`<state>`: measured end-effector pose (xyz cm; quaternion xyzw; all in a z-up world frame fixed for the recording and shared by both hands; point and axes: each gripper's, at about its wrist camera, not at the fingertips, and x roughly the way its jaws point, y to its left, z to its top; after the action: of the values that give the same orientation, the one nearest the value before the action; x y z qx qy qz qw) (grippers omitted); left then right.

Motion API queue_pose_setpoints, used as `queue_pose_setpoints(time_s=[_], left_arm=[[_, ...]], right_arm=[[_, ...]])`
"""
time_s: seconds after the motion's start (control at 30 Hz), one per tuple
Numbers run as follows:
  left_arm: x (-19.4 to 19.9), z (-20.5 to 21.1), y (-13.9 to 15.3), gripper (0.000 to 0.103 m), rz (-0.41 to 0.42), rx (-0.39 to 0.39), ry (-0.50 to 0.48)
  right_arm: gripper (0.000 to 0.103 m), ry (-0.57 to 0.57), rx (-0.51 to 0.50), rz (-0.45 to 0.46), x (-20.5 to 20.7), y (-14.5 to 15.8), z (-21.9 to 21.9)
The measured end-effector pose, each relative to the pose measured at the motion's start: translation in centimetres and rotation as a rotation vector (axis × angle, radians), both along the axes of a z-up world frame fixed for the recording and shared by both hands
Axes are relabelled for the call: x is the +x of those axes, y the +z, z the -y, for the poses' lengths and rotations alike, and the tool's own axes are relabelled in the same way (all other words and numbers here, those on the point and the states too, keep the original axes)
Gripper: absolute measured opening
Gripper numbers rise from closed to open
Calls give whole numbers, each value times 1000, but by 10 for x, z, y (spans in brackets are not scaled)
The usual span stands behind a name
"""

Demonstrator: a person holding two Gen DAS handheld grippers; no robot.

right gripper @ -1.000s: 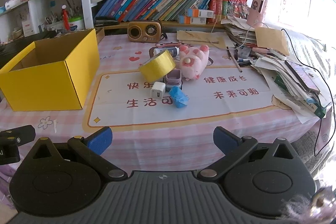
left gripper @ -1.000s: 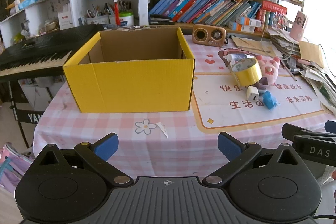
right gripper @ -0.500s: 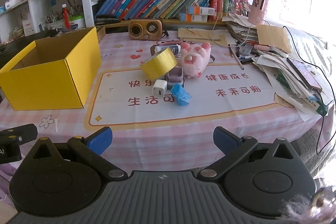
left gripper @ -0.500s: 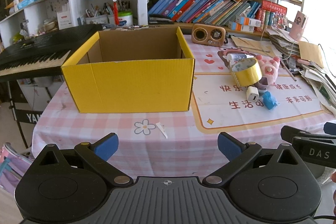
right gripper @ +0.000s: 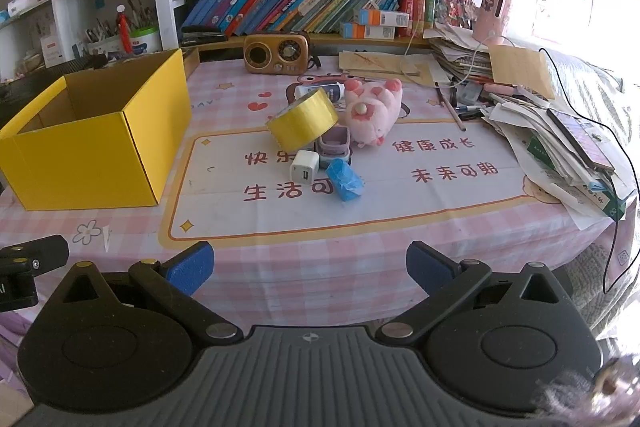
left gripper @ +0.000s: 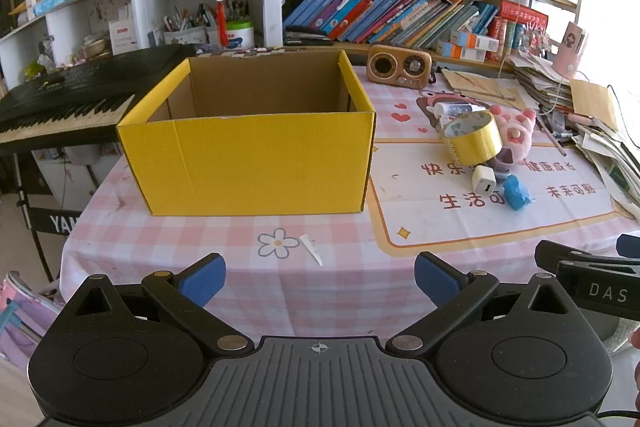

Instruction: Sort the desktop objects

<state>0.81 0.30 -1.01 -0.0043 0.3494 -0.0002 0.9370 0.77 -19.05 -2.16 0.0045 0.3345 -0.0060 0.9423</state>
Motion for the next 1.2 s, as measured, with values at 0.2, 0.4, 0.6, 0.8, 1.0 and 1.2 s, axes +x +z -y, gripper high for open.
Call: queue_pose_setpoints(time_s=[0.2,0.4,0.6,0.8,1.0,1.2], left_arm=[[1,1,-1,102,0,-1,0],[8,-2,-2,102,-8,-3,-3],[9,-3,-3,102,-6,-7,-12],[10,0,-3,102,-6,-9,-16],[13,6,-3,102,-6,-8,-7],[19,14,-3,102,-6,-9,0]], right_arm=[[103,0,0,0,0,0,-1],[103,0,4,-1,0,1,0],[103,-6,7,7,4,-2,-3],[103,1,25,9,4,-1,0],[103,17,20,46,-1,-1,4],[103,49,9,53,5,0,10]])
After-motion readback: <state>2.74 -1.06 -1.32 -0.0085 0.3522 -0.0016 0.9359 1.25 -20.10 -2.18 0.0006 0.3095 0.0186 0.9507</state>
